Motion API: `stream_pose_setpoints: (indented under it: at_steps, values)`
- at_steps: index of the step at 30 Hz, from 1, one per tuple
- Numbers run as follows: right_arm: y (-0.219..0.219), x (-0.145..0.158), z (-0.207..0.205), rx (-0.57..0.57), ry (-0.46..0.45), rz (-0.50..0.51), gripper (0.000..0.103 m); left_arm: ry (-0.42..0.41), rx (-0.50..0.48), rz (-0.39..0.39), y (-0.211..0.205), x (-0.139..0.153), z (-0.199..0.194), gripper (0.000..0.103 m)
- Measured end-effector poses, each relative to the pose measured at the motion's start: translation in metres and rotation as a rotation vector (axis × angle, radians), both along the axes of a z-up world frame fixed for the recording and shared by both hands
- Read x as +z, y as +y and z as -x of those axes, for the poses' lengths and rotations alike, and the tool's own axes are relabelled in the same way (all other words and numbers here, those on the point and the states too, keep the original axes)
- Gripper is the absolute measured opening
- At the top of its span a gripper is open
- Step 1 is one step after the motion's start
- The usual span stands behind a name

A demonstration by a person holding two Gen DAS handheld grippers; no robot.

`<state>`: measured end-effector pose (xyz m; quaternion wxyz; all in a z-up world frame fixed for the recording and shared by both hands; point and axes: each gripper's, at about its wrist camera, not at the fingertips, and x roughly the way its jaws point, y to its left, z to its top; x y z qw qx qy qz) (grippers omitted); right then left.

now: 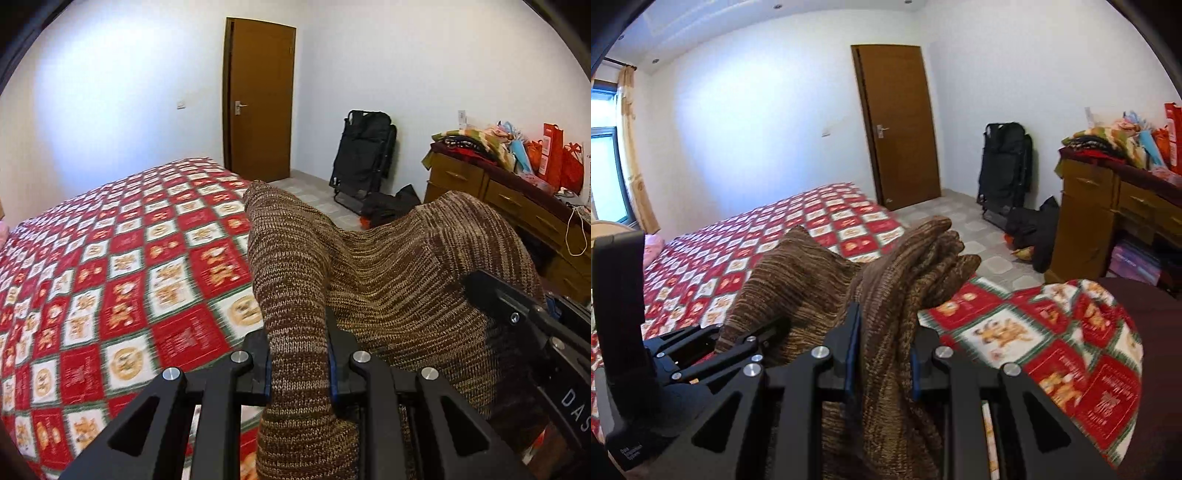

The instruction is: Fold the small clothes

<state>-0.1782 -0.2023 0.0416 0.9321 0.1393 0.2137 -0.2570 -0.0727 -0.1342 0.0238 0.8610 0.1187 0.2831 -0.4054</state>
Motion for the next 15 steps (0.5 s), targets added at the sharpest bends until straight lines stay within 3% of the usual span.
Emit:
stream_pose_setpoints:
  at_steps: [8, 12, 15]
  values:
    - [-0.048, -0.014, 0.001, -0.108, 0.043, 0.004, 0.024, 0.033, -0.067, -0.03, -0.058, -0.023, 0.0, 0.022]
    - [-0.083, -0.049, -0.005, -0.157, 0.124, -0.083, 0.024, 0.088, -0.077, -0.116, -0.086, -0.054, -0.008, 0.022]
    - [-0.096, -0.071, -0.003, -0.18, 0.152, -0.14, 0.024, 0.157, -0.056, -0.142, -0.089, -0.073, -0.019, 0.029]
